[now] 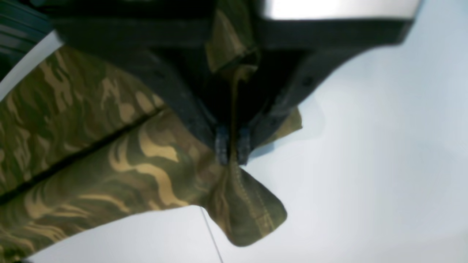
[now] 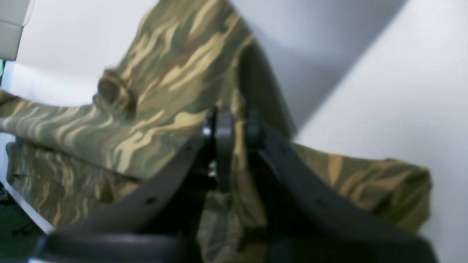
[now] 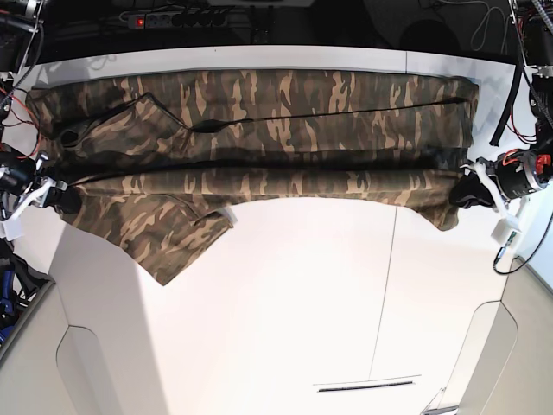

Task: Fold the T-shirt properly
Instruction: 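Grasp the hem corners and fold the hem over toward the collar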

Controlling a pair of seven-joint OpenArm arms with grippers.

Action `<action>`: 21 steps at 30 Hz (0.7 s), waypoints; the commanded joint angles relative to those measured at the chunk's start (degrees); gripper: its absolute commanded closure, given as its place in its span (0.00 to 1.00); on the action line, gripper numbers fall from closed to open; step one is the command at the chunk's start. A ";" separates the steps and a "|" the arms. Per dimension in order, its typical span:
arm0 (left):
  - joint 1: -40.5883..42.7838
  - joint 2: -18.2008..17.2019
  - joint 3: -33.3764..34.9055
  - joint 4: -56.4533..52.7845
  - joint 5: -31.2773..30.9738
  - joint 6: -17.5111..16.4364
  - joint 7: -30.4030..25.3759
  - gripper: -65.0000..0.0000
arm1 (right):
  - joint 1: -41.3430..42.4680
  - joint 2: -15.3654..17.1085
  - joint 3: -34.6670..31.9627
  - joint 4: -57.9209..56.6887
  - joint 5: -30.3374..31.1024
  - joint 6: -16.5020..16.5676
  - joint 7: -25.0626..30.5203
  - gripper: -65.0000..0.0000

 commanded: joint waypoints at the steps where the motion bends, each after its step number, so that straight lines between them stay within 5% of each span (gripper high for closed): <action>1: 0.15 -1.42 -1.07 1.70 -0.44 -0.43 -0.92 1.00 | 0.11 1.40 1.44 1.99 0.92 0.20 1.42 1.00; 8: 5.22 -0.92 -1.44 4.66 -0.44 -0.43 -1.18 1.00 | -5.11 1.05 3.72 3.52 -1.25 -0.07 2.34 1.00; 13: 6.19 2.29 -1.44 4.61 -0.17 -0.43 -1.29 1.00 | -8.81 0.96 3.67 3.32 -7.58 -0.09 9.29 1.00; 14: 6.19 3.04 -1.44 4.61 -0.04 -0.43 -1.36 1.00 | -9.01 0.96 3.69 3.32 -8.22 -0.11 10.21 0.95; 18: 6.40 5.44 -1.44 4.61 0.04 -0.43 -1.31 1.00 | -8.96 0.98 3.72 3.32 -8.41 -0.70 14.53 0.48; 21: 6.97 5.88 -1.44 4.61 0.04 -0.43 -1.36 1.00 | -8.48 0.96 3.72 3.32 -10.21 -0.76 18.27 0.39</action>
